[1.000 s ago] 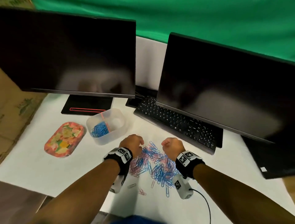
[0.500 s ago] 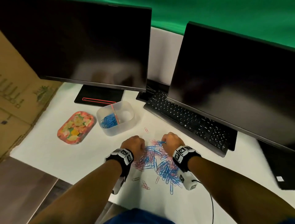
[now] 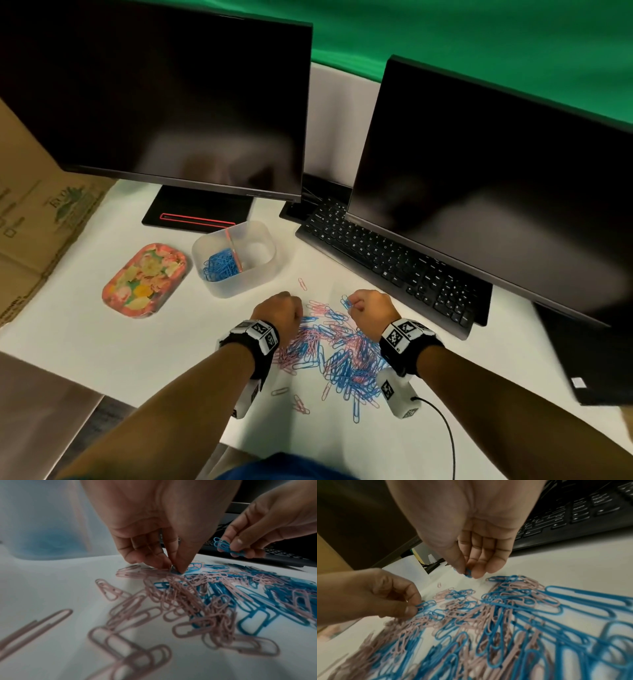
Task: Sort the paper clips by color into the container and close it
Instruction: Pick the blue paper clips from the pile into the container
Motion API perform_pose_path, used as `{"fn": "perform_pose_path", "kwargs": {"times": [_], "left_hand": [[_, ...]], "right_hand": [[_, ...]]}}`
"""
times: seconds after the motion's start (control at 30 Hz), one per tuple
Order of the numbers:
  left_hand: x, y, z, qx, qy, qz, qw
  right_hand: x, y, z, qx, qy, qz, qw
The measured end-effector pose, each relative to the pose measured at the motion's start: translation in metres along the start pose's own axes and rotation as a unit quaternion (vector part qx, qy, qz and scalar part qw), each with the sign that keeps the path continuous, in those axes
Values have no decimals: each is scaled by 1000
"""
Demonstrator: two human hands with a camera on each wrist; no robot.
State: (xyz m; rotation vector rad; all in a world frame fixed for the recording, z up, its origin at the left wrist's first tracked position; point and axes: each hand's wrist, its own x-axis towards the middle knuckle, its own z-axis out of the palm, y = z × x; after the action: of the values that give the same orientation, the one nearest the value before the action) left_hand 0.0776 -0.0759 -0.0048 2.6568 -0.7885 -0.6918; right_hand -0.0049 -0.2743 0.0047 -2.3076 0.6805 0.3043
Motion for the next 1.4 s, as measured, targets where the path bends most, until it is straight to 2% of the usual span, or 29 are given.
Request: {"fn": "perform_pose_path", "kwargs": {"times": [0.2, 0.37, 0.6, 0.73, 0.87, 0.97, 1.07, 1.13, 1.2, 1.3, 1.33, 1.37, 1.4], "left_hand": [[3, -5, -9, -113, 7, -33, 993], [1, -8, -11, -228, 18, -52, 972], [-4, -10, -12, -280, -28, -64, 957], [-6, -10, -12, -365, -34, -89, 926], [-12, -1, -15, -447, -37, -79, 890], [-15, 5, -19, -478, -44, -67, 874], [-16, 5, -20, -502, -42, -69, 861], [-18, 2, -22, -504, -40, -77, 859], [-19, -5, -20, -484, -37, -89, 870], [-20, -13, -15, -380, -8, -100, 920], [-21, -12, -15, -362, 8, -99, 927], [-21, -9, -16, -372, 23, -95, 923], [-21, -5, -18, -408, 29, -92, 908]], "right_hand": [[-3, 2, -1, 110, -28, -3, 994], [-5, -8, -1, 290, -64, 55, 953], [-9, -19, 1, 390, -83, 92, 912], [-12, -22, 8, 394, -93, 112, 907], [-18, -33, 19, 366, -106, 101, 919], [-19, -45, 23, 381, -103, 86, 915], [-15, -49, 27, 362, -80, 73, 926], [-12, -48, 27, 327, -59, 70, 941], [-10, -47, 24, 282, -35, 64, 957], [-8, -47, 16, 238, -17, 51, 970], [-9, -48, 15, 229, -20, 46, 972], [-9, -51, 13, 217, -26, 40, 975], [-9, -55, 13, 202, -34, 30, 978]]}}
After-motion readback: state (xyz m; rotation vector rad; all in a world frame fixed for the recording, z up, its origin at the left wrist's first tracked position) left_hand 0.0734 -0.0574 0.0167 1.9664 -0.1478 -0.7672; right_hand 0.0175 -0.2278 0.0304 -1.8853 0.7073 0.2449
